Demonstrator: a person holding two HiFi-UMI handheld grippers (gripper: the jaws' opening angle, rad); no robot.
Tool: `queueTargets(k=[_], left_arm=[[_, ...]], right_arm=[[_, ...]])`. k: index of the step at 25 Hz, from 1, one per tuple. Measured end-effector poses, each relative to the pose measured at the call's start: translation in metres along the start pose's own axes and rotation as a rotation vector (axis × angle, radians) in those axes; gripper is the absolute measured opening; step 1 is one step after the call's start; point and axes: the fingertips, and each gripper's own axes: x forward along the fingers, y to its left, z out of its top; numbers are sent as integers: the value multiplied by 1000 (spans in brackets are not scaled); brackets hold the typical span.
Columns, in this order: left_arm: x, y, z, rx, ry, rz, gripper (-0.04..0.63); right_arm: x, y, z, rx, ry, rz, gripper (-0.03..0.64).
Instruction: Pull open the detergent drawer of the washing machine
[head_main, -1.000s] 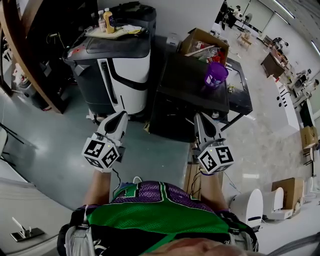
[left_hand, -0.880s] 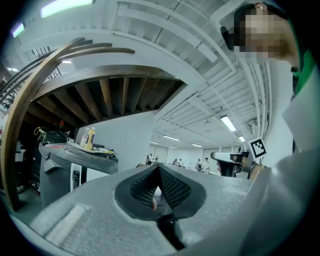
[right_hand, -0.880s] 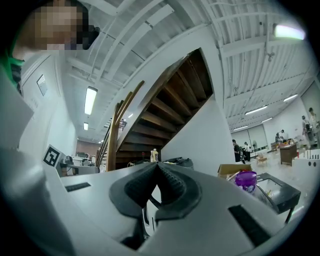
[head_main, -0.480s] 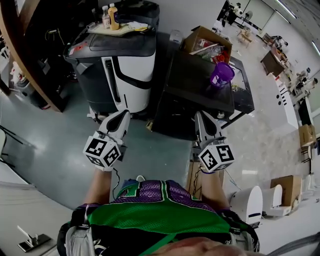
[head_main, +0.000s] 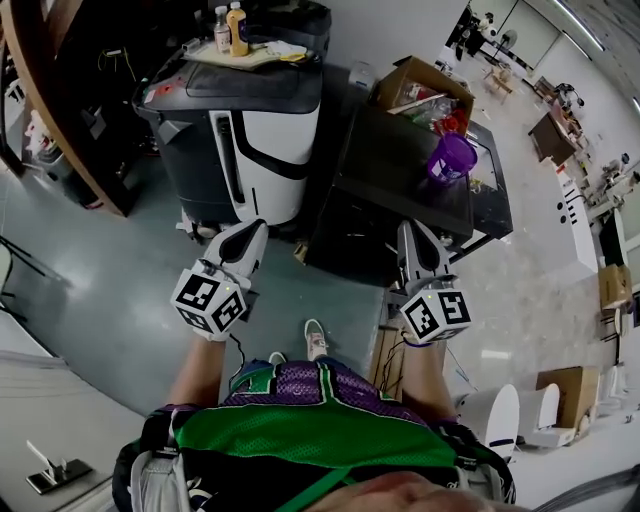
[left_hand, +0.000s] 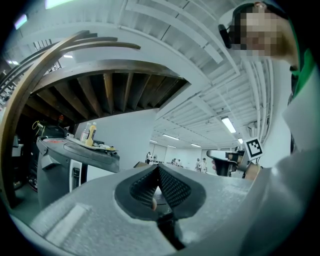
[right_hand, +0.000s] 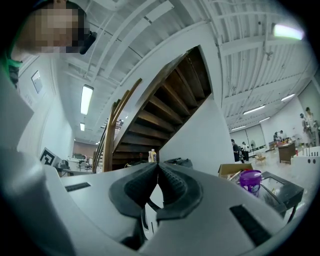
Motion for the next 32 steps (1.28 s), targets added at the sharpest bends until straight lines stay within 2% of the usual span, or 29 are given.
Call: queueTargets(k=[1,2,6,9,15,25,32], left_arm=[[1,1,1,1,0,5,15],[2,2,2,1,0,10,15],[8,2,9,17,-6,23,15],[16,-2,9,18,-5,20,15],[35,-9,-2,22,13,-3,15],[67,-13,-22,52,62,-21,15],[93,-18,-40,48,103,-20,15]], right_arm=[[4,-1,1,9,-7,18,10],[8,-1,2,16,-12,41,68],[21,0,4,41,-14,127,197],[27,-2,-3,107,-14,191,254],[44,-20,-39,202,30,207,264],[65,-54,-134,294,195,164,264],[73,-86,-218,325,348,131,264]])
